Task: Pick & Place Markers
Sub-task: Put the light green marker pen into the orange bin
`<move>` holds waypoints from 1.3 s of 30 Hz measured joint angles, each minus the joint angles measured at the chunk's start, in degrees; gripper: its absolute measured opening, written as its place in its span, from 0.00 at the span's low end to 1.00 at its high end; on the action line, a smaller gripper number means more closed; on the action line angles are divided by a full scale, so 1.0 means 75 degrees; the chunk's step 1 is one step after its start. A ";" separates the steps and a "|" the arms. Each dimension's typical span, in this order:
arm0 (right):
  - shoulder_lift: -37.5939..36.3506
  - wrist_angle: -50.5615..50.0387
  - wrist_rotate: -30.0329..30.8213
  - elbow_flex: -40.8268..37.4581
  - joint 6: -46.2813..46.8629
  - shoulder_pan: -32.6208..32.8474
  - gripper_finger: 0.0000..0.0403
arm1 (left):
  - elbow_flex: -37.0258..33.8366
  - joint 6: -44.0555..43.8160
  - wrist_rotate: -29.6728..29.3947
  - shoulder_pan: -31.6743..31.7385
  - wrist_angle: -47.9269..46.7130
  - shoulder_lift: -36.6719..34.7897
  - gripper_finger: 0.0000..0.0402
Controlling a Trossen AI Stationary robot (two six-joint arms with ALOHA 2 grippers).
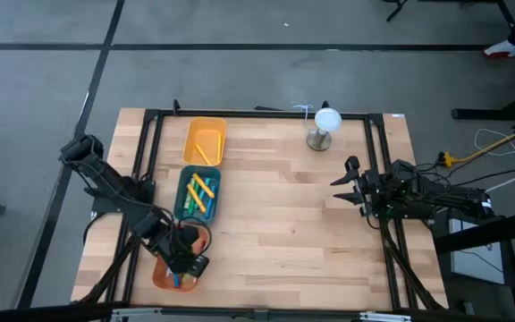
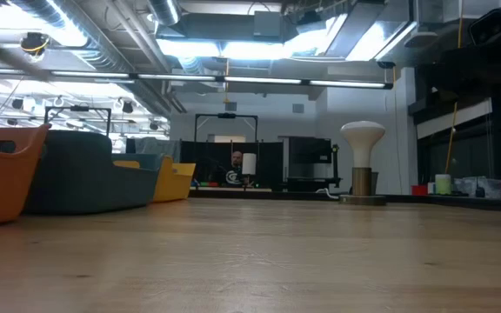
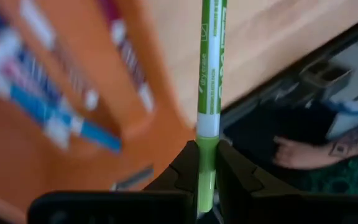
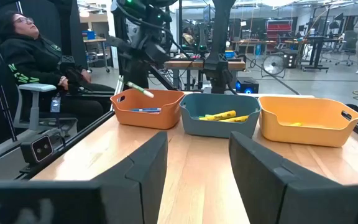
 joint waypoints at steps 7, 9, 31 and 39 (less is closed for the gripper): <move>0.0000 -0.0002 0.0000 0.0000 0.0002 0.0002 0.42 | 0.0000 -0.1466 0.0827 -0.0509 -0.0002 0.0000 0.07; 0.0000 0.0000 0.0000 -0.0002 0.0002 0.0003 0.42 | 0.0000 -0.1860 0.0838 -0.0665 -0.0002 0.0000 0.07; 0.0001 -0.0002 0.0000 -0.0001 0.0002 0.0002 0.42 | 0.0003 -0.2171 0.0703 -0.0916 -0.1081 0.0015 0.08; 0.0000 -0.0001 0.0000 0.0000 0.0000 0.0001 0.42 | 0.0003 -0.2145 0.0753 -0.0916 -0.1895 0.0017 0.09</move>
